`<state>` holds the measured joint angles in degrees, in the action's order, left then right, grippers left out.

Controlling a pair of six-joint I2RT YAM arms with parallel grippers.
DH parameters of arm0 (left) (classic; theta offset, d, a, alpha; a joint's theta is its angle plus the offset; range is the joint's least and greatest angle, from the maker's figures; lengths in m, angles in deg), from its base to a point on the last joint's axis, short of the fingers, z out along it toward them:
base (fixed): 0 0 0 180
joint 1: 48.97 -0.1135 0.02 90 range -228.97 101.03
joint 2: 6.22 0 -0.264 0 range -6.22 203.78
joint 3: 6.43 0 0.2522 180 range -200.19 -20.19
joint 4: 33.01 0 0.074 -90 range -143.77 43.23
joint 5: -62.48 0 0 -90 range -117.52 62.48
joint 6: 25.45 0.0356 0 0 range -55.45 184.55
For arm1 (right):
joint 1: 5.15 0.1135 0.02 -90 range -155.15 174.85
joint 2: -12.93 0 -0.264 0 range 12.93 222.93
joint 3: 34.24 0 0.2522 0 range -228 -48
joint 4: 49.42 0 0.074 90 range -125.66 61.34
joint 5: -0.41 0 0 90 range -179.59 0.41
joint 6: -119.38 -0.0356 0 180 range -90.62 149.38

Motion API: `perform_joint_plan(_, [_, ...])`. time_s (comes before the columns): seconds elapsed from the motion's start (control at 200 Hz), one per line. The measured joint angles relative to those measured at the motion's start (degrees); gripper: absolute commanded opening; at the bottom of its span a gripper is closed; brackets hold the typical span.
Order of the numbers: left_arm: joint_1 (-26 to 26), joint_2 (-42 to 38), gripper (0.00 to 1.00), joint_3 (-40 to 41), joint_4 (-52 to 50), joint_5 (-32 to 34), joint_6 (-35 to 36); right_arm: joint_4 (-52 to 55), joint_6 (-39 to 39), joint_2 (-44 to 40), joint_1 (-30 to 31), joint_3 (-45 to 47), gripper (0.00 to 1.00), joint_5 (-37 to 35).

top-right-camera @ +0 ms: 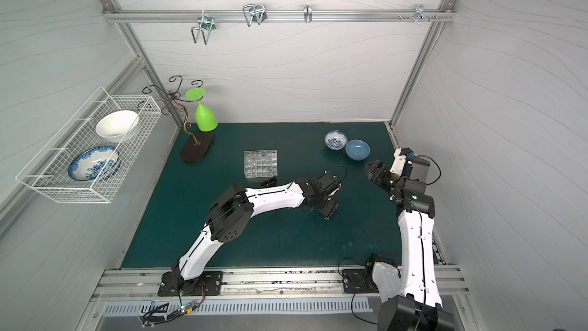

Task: Arrange the lipsticks in the organizer
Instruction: Pick up the lipstick at the center of the board.

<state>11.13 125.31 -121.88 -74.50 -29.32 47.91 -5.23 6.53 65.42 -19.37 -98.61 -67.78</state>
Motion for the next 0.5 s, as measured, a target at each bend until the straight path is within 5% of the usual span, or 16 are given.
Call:
perform_joint_plan(0.22, [-0.09, 0.76, 0.47, -0.61, 1.18, 0.11, -0.07, 0.0, -0.2, -0.02, -0.07, 0.0, 0.78, 0.24])
perform_joint_plan(0.425, [-0.09, 0.76, 0.49, -0.44, 1.36, 0.2, -0.52, 0.0, -0.26, 0.0, -0.07, 0.0, 0.78, 0.9])
perform_joint_plan(0.5, [-0.04, 0.74, 0.59, -0.17, 1.77, 0.26, -0.94, 0.0, -0.28, 0.04, -0.07, 0.0, 0.78, 1.4])
